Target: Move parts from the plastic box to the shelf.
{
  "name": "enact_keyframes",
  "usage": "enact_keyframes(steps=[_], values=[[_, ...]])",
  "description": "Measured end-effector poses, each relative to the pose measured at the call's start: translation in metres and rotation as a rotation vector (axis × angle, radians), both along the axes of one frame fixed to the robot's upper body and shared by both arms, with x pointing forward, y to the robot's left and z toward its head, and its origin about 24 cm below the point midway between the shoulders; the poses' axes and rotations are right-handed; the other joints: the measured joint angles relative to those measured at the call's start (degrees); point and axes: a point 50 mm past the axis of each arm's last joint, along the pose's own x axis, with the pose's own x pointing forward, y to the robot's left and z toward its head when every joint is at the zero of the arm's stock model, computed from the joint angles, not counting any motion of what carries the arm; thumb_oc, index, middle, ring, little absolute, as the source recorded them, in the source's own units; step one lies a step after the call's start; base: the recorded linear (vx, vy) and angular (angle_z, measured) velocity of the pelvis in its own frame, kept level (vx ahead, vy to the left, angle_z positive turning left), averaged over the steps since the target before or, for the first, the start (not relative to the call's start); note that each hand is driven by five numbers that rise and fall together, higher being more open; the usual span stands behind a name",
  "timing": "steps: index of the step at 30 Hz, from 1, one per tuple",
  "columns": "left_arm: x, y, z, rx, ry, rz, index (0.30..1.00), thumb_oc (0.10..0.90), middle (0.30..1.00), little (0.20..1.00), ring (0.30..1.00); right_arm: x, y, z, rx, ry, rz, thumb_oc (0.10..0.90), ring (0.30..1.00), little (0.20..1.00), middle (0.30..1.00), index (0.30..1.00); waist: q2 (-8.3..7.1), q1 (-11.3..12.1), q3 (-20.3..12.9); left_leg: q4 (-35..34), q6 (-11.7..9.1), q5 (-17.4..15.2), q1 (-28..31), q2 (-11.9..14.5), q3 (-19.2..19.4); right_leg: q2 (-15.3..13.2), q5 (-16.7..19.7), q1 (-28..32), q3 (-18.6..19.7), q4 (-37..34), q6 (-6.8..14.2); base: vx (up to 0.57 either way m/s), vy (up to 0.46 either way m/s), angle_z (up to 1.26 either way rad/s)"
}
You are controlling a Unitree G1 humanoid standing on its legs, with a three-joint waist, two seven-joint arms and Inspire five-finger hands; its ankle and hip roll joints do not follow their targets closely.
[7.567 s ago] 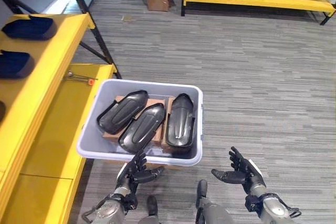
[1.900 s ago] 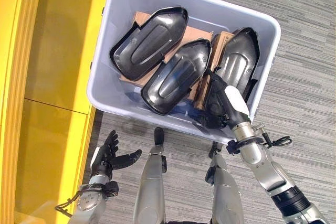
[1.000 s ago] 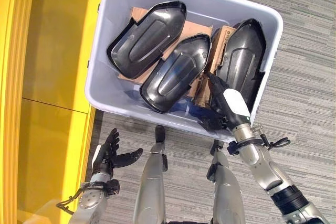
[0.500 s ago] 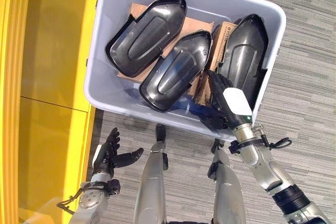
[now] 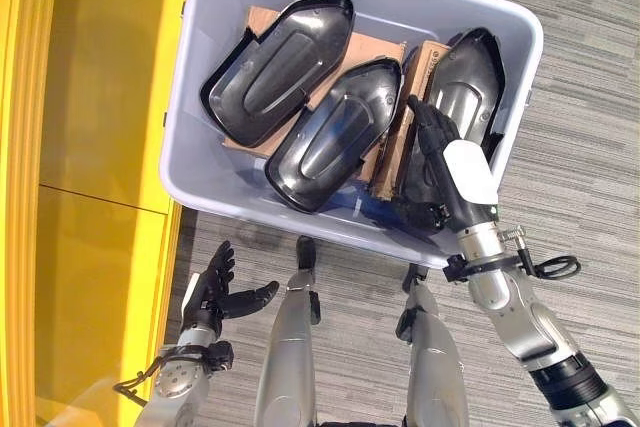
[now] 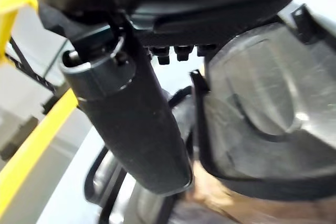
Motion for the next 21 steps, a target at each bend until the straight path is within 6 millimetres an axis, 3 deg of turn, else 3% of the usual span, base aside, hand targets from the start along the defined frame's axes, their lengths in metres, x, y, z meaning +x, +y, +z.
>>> enact_keyframes(steps=[6, 12, 21], values=[[0.000, 0.000, 0.000, -0.001, 0.001, 0.001, 1.000, 0.900, 1.000, 1.000, 1.000, 0.004, 0.006, 0.013, 0.042, -0.040, 0.032, 0.900, 1.000, 1.000, 1.000, 1.000, 0.01, 0.3, 0.0, 0.1, 0.1, 0.2, 0.1, -0.1, -0.1, -0.1, 0.0, 0.0, 0.0, 0.3, 0.0, 0.00, 0.000, 0.00], [0.000, 0.000, 0.000, -0.001, 0.001, 0.001, 1.000, 0.900, 1.000, 1.000, 1.000, 0.004, 0.006, 0.012, 0.051, -0.030, 0.036, 0.900, 1.000, 1.000, 1.000, 1.000, 0.02, 0.1, 0.0, 0.1, 0.1, 0.2, 0.1, -0.1, 0.0, -0.1, 0.0, 0.0, 0.0, 0.4, 0.0, 0.00, 0.000, 0.00], [0.000, -0.001, -0.001, -0.005, 0.001, 0.001, 1.000, 0.900, 1.000, 1.000, 1.000, -0.015, -0.001, 0.009, 0.074, -0.033, 0.060, 0.900, 1.000, 1.000, 1.000, 1.000, 0.00, -0.3, 0.0, 0.1, 0.1, 0.2, 0.1, 0.0, -0.1, 0.1, 0.0, 0.0, 0.1, 0.4, 0.0, 0.00, 0.000, 0.00]])
